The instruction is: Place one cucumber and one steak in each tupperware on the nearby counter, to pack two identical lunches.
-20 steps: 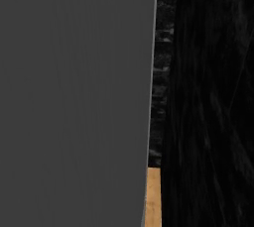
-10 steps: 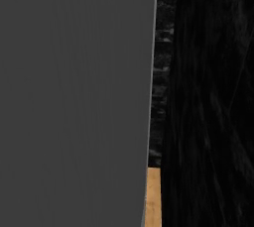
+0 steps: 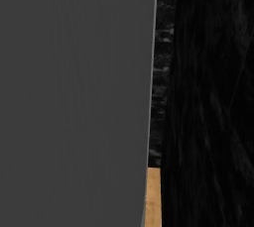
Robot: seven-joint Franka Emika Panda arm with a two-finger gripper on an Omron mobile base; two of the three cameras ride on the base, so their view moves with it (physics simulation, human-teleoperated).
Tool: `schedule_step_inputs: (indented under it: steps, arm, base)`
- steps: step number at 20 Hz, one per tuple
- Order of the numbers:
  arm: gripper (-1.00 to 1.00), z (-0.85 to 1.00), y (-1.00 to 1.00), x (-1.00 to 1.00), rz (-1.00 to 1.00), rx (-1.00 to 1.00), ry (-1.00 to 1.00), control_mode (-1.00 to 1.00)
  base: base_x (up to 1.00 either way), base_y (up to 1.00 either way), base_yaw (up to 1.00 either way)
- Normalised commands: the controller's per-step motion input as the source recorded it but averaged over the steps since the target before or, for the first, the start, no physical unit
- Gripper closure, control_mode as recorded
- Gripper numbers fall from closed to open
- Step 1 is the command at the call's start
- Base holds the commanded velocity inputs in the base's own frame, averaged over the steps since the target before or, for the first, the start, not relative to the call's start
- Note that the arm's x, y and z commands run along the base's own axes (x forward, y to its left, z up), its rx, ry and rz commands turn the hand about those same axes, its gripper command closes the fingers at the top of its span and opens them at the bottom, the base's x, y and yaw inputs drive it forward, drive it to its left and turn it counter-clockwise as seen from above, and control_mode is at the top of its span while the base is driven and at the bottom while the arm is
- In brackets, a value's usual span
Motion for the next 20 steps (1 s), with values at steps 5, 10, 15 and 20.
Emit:
schedule_step_inputs:
  steps: [5, 10, 15, 20]
  arm:
    - [-1.00, -0.36, 0.11, 0.35, 0.00, -0.02, 0.00, -1.00]
    - [-1.00, -0.23, -0.01, -0.03, 0.00, -0.02, 0.00, -1.00]
    - [-1.00, -0.08, -0.04, -0.14, 0.00, 0.00, 0.04, -1.00]
    - [-1.00, -0.29, 0.00, 0.21, 0.00, -0.01, 0.12, -1.00]
  base:
    - [0.00, 0.00, 0.00]
    - [0.00, 0.00, 0.00]
    - [0.00, 0.00, 0.00]
    - [0.00, 0.00, 0.00]
